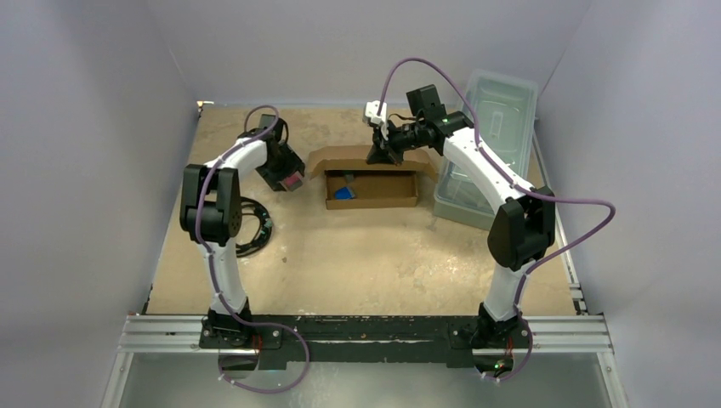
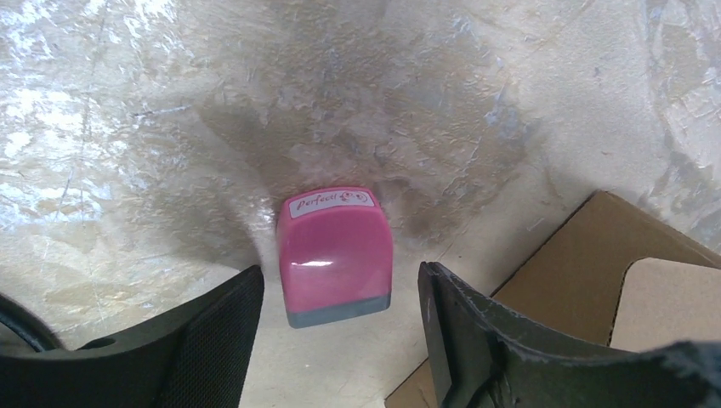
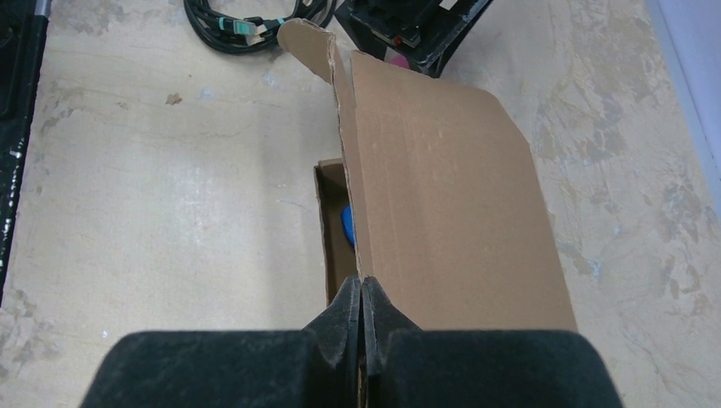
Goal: Fold the paper box
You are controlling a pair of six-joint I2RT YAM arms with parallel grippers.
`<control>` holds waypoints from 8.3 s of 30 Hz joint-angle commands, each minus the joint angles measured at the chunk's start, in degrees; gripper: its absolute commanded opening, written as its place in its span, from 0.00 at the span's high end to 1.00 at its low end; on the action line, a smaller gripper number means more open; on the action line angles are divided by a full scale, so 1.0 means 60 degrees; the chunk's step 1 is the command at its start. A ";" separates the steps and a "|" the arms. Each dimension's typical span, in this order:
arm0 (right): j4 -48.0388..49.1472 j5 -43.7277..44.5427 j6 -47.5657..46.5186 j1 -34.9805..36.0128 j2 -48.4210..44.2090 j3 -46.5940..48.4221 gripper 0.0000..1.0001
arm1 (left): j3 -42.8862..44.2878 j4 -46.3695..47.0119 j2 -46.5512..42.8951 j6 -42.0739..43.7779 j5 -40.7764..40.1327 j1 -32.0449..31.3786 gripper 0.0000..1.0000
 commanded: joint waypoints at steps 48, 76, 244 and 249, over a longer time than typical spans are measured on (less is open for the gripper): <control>0.0033 -0.0058 -0.0028 0.0050 -0.0325 -0.0122 1.00 | -0.8592 2.0864 -0.0883 -0.5881 0.7011 -0.0782 0.70; 0.0009 -0.0103 -0.0085 0.0045 -0.0377 -0.0144 1.00 | -0.9146 1.1804 -0.5761 -0.0104 0.5373 -0.0536 0.43; 0.5856 0.1593 0.0276 -0.1362 -0.1236 -0.3729 0.73 | -0.6845 0.9293 -0.5420 0.6181 0.4305 0.0069 1.00; 0.6671 0.2452 0.1668 -0.1201 -0.1447 -0.3988 0.94 | -0.6812 0.9305 -0.5424 0.5634 0.4357 0.0068 1.00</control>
